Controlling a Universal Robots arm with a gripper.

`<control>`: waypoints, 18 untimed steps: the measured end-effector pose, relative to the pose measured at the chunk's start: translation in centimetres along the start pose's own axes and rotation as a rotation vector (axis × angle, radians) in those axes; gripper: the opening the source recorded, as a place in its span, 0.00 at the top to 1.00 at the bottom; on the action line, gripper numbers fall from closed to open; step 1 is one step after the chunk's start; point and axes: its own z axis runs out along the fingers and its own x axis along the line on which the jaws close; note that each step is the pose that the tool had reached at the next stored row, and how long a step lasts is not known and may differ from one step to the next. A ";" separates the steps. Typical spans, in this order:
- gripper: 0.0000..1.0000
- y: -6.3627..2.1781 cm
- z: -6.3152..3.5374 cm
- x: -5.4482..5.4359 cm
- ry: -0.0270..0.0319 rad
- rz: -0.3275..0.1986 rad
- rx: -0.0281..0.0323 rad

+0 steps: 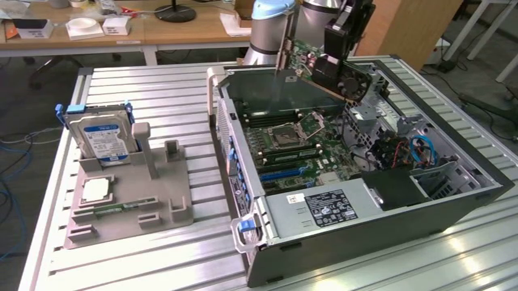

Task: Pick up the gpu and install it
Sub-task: 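Insert the gpu into the slot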

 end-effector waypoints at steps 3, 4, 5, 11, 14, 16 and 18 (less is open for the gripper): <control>0.74 0.00 0.00 0.0 -0.0002 -0.023 -0.0012; 0.74 0.00 0.00 0.0 -0.0002 -0.029 -0.0015; 0.74 0.00 0.00 0.0 -0.0001 -0.035 -0.0016; 0.74 0.00 0.00 0.0 -0.0035 -0.070 -0.0071; 0.74 0.00 0.00 0.0 -0.0058 -0.085 -0.0102; 0.74 0.00 0.00 0.0 -0.0065 -0.095 -0.0116; 0.74 0.00 0.00 0.0 -0.0071 -0.105 -0.0128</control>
